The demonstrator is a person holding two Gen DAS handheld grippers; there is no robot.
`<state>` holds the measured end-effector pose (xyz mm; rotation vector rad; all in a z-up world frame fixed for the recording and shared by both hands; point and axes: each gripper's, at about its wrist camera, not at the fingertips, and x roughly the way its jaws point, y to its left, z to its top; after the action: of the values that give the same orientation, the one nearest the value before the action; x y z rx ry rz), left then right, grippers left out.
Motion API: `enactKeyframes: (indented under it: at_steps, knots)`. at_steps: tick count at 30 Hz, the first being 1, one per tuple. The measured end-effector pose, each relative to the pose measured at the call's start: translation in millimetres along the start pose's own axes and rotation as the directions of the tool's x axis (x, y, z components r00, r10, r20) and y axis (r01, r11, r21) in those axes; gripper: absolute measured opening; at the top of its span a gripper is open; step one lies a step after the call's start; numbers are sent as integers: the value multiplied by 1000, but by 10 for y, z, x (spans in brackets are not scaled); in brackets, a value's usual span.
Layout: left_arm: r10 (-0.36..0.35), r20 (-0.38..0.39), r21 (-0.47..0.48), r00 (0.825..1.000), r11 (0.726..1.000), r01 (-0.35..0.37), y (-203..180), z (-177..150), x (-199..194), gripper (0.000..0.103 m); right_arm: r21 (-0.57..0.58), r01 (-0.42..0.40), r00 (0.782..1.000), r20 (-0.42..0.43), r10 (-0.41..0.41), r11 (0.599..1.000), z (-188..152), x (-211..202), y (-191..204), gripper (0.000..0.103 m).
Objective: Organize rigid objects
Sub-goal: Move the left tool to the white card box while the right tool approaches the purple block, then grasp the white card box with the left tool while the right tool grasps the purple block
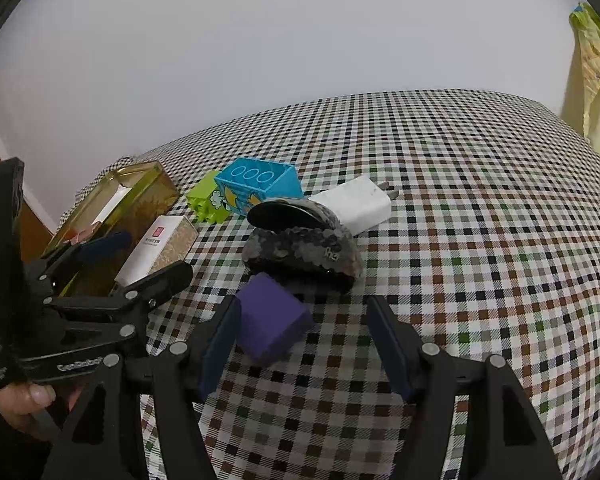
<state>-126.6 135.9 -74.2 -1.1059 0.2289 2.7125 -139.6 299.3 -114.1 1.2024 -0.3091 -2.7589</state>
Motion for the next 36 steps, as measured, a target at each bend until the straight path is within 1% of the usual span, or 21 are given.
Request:
enactKeyframes:
  at_steps: [2, 4, 6, 7, 9, 10, 12, 14, 17, 19, 20, 21, 24, 25, 27, 28, 29, 31, 33, 36]
  knots:
    - [-14, 28, 4, 999, 1000, 14, -23, -4, -63, 88, 6, 2, 1000, 1, -2, 1000, 0, -2, -7, 68]
    - [-47, 41, -8, 998, 999, 47, -13, 5, -100, 87, 9, -2, 1000, 0, 2, 1000, -5, 6, -12, 68]
    - [-88, 10, -29, 996, 996, 88, 16, 25, -26, 90, 18, -3, 1000, 2, 3, 1000, -2, 7, -30, 68]
    - [-97, 0, -46, 995, 994, 97, 44, 24, -2, 91, 27, -1, 1000, 1, 1, 1000, -2, 10, -43, 68]
    - [-118, -2, -47, 993, 992, 118, 51, 23, -4, 94, 33, -7, 1000, 0, 7, 999, -7, 12, -50, 68]
    - [-105, -11, -28, 994, 994, 104, 27, 27, 11, 94, 34, -4, 1000, 1, 4, 999, -8, 13, -50, 68]
    - [-55, -27, 5, 998, 998, 56, -34, 30, 51, 96, 37, 1, 1000, 2, -1, 999, -2, 22, -42, 68]
    - [-41, -29, 2, 999, 999, 41, -34, 51, 58, 96, 37, -2, 1000, 1, 2, 999, -1, 28, -36, 68]
    - [-78, -26, 10, 997, 997, 79, -1, 63, 61, 96, 40, -2, 1000, 2, 1, 999, -2, 26, -39, 68]
    - [-110, -40, 1, 993, 994, 110, 28, 62, 86, 95, 43, -3, 1000, 2, 3, 999, -1, 13, -61, 68]
    - [-120, -61, -19, 991, 993, 119, 66, 57, 123, 90, 44, -4, 1000, 2, 4, 999, -1, 14, -63, 68]
    - [-114, -69, -28, 991, 993, 112, 95, 62, 142, 87, 45, -4, 1000, 2, 4, 999, -1, 14, -63, 68]
    - [-97, -70, -26, 993, 995, 95, 93, 57, 138, 86, 44, -1, 1000, 2, 1, 999, 0, 12, -54, 68]
    - [-99, -71, -25, 993, 995, 97, 93, 54, 135, 84, 43, 0, 1000, 3, 0, 999, 0, 12, -50, 68]
    - [-119, -97, -54, 988, 992, 114, 111, 57, 209, 67, 43, -5, 1000, 1, 5, 999, 2, 17, -52, 68]
    - [-121, -109, -80, 987, 990, 113, 161, 54, 239, 52, 42, -7, 1000, 0, 7, 999, 3, 19, -52, 68]
    - [-121, -98, -89, 988, 990, 112, 196, 40, 228, 44, 42, -8, 1000, 0, 8, 999, -12, 13, -49, 68]
    - [-111, -97, -92, 989, 991, 102, 205, 29, 220, 40, 40, -13, 1000, -1, 13, 999, -19, -2, -60, 68]
    - [-99, -91, -96, 991, 991, 90, 232, 3, 205, 40, 36, -16, 1000, -3, 17, 999, -13, 7, -57, 68]
    - [-89, -69, -129, 994, 988, 80, 290, -10, 171, 40, 20, -27, 1000, -8, 27, 999, -3, 22, -28, 68]
